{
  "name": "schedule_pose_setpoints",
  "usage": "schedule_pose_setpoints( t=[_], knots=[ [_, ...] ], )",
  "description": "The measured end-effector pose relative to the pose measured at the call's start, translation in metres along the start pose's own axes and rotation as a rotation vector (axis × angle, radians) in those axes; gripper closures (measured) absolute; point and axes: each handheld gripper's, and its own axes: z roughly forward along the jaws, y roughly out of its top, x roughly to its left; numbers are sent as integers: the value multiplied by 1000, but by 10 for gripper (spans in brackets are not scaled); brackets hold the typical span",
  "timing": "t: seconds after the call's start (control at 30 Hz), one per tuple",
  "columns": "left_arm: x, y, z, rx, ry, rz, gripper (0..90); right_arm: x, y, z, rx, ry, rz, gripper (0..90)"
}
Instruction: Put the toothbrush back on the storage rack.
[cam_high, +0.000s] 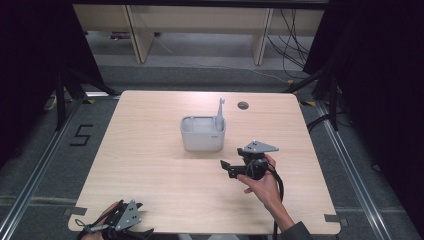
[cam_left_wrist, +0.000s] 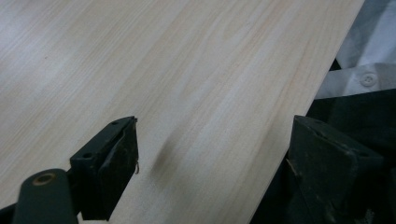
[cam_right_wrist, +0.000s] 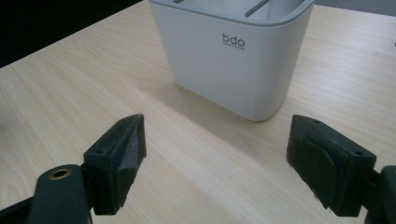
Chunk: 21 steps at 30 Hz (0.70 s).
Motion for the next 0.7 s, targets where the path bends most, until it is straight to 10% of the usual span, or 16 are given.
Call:
schedule_pose_setpoints(
  t=[0.7],
  knots=[
    [-1, -1, 1, 0, 9, -13, 158, 15, -21, -7, 43, 37, 31, 200]
  ],
)
